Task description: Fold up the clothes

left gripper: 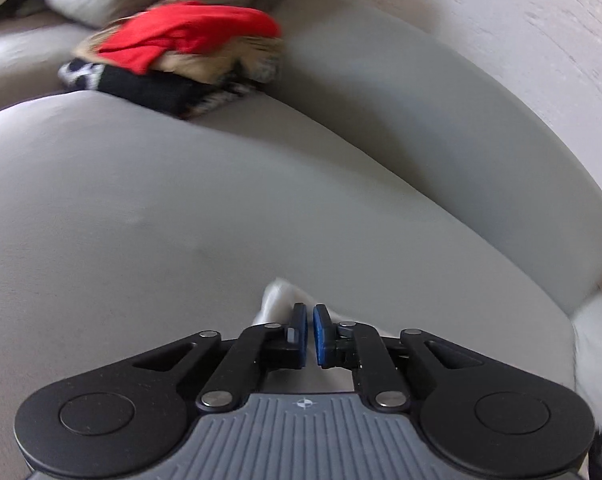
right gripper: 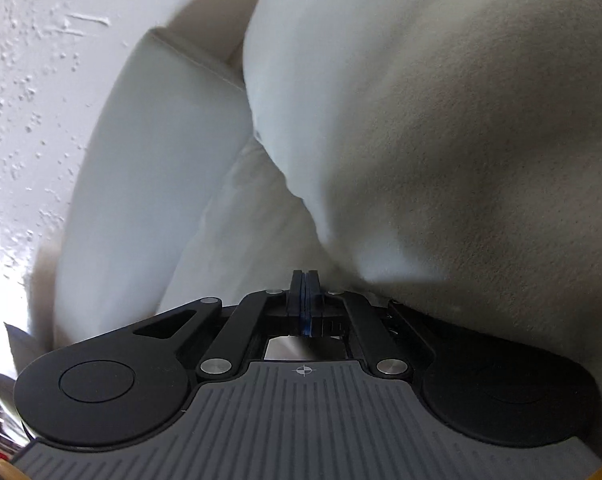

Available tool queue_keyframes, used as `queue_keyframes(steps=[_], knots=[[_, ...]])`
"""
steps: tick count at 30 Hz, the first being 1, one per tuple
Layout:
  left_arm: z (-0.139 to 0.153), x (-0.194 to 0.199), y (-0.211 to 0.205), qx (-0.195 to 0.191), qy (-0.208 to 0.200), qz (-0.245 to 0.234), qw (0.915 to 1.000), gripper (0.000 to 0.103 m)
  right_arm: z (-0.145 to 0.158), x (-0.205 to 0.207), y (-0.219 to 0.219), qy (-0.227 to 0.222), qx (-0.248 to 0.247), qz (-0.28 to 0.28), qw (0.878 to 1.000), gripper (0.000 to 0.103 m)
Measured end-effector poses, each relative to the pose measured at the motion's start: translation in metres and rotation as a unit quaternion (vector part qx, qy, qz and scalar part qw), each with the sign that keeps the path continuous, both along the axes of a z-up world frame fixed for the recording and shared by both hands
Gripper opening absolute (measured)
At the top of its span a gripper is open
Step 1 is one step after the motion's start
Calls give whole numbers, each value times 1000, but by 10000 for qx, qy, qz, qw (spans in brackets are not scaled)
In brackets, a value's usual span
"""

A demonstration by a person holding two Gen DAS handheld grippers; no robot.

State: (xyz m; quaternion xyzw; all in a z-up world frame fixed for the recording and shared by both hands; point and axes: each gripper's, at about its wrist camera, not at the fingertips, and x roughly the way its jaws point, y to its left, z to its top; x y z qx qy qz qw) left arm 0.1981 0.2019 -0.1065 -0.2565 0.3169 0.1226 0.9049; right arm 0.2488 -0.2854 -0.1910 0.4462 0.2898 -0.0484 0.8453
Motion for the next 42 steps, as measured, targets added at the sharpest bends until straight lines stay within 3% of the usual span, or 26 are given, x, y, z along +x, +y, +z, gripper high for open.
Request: queue_keyframes(steps=[4, 6, 7, 9, 13, 18, 22, 32, 34, 38, 42], knots=[[20, -6, -13, 396, 83, 127, 9991, 9, 32, -15, 19, -34, -458, 46, 9989, 11], [42, -19, -25, 514, 76, -50, 9986, 22, 55, -38, 27, -122, -572, 245, 9980, 15], [53, -30, -32, 570, 70, -217, 9981, 31, 66, -49, 31, -166, -629, 344, 9973, 25], [74, -53, -48, 682, 56, -551, 9961, 35, 87, -74, 40, -229, -779, 558, 9951, 35], [98, -103, -74, 963, 177, -1311, 9865, 43, 114, -126, 47, -136, -1222, 1089, 9864, 35], [88, -157, -120, 1404, 425, -1859, 9716, 45, 105, -166, 83, 429, -2061, 2009, 9567, 32], [75, -168, -140, 1720, 732, -2027, 9612, 45, 95, -180, 101, 345, -2951, 2346, 9256, 28], [56, -178, -154, 2043, 1435, -2480, 9360, 47, 98, -236, 63, 715, -1844, 2189, 9555, 35], [59, -183, -157, 2111, 1497, -2511, 9327, 48, 99, -247, 55, 788, -1619, 2154, 9598, 56], [66, -190, -166, 2000, 1228, -2435, 9411, 51, 93, -261, 34, 612, -742, 1850, 9780, 61], [65, -186, -172, 1969, 1134, -2401, 9438, 54, 81, -260, 15, 511, 187, 1675, 9844, 61]])
